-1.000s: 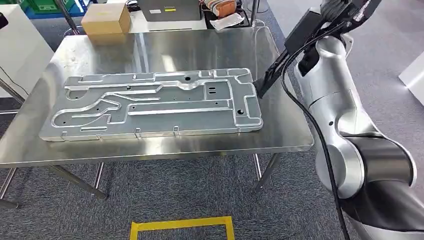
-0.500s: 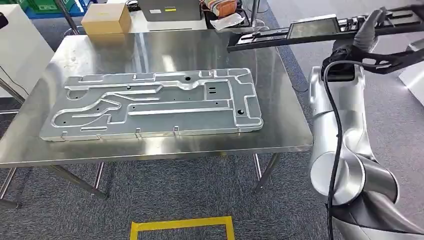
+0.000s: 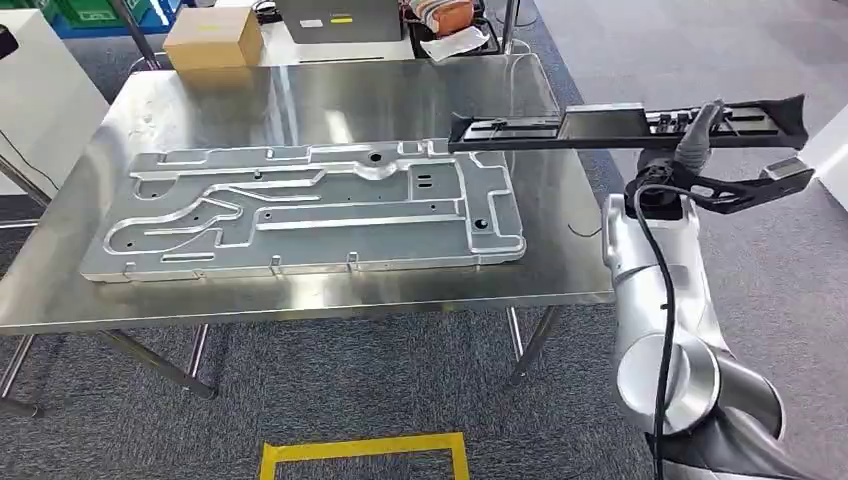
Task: Take the parts from the cabinet and place them on the table.
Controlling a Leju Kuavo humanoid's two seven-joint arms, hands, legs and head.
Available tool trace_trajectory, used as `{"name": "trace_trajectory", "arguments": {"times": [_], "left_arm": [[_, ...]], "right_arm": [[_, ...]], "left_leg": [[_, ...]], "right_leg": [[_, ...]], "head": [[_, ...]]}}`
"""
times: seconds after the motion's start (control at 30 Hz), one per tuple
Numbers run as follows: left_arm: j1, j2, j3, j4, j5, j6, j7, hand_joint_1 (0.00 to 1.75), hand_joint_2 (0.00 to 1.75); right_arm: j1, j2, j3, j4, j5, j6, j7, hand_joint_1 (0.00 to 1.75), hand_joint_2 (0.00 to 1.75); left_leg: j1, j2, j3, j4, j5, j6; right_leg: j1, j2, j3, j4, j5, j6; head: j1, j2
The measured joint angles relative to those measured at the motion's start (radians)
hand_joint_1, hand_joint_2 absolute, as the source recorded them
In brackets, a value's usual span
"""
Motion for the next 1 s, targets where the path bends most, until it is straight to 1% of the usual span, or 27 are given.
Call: {"name": "trace_trajectory", "arguments": {"times": [0.17,0.37,0.6,0.87,1.0], "left_arm": [[0.0,0.002,-0.002,0.0,0.003,0.014,0.016,0.0,1.75],[0.001,0.005,-0.004,0.0,0.017,0.023,0.022,0.0,1.75],[0.002,0.007,-0.004,-0.001,0.031,0.031,0.031,0.0,1.75],[0.002,0.008,-0.004,-0.002,0.031,0.033,0.032,0.0,1.75],[0.002,0.008,-0.004,-0.002,0.04,0.035,0.039,0.0,1.75]], "right_arm": [[0.037,-0.003,-0.003,0.053,0.008,0.02,0.011,1.75,1.75],[0.04,-0.002,0.01,0.09,0.046,0.017,0.029,1.75,1.75],[0.035,-0.001,0.028,0.111,0.053,0.018,0.032,1.75,1.75],[0.035,-0.001,0.03,0.123,0.053,0.019,0.032,1.75,1.75],[0.034,-0.001,0.035,0.126,0.053,0.03,0.036,1.75,1.75]], "left_leg": [[0.0,0.0,0.0,0.0,0.0,0.0],[0.0,0.0,-0.001,0.0,0.0,0.0],[0.0,0.0,0.0,0.0,0.0,0.0],[0.0,0.0,0.0,0.0,0.0,0.0],[0.0,0.0,0.0,0.0,0.0,0.0]], "right_leg": [[-0.001,0.0,0.0,0.0,0.0,0.0],[-0.001,0.0,0.0,0.0,0.0,0.0],[-0.001,0.0,0.0,0.0,0.0,0.0],[-0.001,0.0,0.0,0.0,0.0,0.0],[-0.001,0.0,0.0,0.0,0.0,0.0]], "head": [[0.0,0.0],[0.0,0.0],[0.0,0.0],[0.0,0.0],[0.0,0.0]]}}
